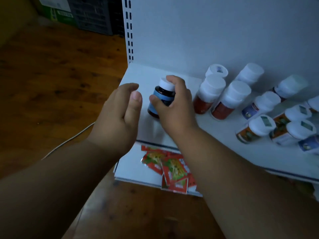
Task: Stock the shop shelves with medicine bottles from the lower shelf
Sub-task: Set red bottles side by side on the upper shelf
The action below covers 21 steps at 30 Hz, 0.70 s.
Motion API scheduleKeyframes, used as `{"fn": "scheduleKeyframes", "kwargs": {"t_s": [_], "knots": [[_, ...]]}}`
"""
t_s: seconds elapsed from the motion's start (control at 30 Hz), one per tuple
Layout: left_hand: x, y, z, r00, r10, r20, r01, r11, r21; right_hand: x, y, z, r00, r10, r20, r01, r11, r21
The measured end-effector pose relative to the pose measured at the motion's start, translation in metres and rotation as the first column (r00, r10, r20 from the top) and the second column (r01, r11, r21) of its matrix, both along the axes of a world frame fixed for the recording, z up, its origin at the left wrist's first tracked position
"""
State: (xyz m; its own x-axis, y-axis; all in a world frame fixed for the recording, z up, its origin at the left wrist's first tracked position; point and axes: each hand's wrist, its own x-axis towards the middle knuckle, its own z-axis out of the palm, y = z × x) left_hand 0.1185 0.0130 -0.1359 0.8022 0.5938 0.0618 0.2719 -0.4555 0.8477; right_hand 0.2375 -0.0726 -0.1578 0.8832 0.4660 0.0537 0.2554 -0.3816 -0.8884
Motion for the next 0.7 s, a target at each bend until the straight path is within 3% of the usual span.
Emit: {"fn": "scheduleKeyframes", "kwargs": {"t_s": [0.17,0.27,0.47,0.57,0.7], "knots": [[-0.049,-0.026,0.045,0.991,-0.06,-0.117,0.056,0.998,-0.036,-0.069,-0.046,0.05,0.919,-0.041,-0.391,0.12,0.977,0.179],[-0.088,-0.06,0.093,0.975,-0.172,-0.139,0.158,0.982,-0.109,-0.121,-0.08,0.106,0.85,-0.065,-0.523,0.218,0.946,0.238],[-0.16,-0.141,0.214,0.936,-0.332,-0.114,0.281,0.903,-0.326,-0.198,-0.173,0.233,0.783,-0.156,-0.602,0.378,0.888,0.262],[-0.176,-0.181,0.27,0.883,-0.455,-0.113,0.38,0.836,-0.397,-0.216,-0.23,0.295,0.836,-0.173,-0.52,0.33,0.917,0.226],[-0.166,-0.231,0.338,0.753,-0.654,-0.075,0.608,0.735,-0.3,-0.229,-0.3,0.367,0.89,-0.222,-0.398,0.329,0.917,0.224]]}}
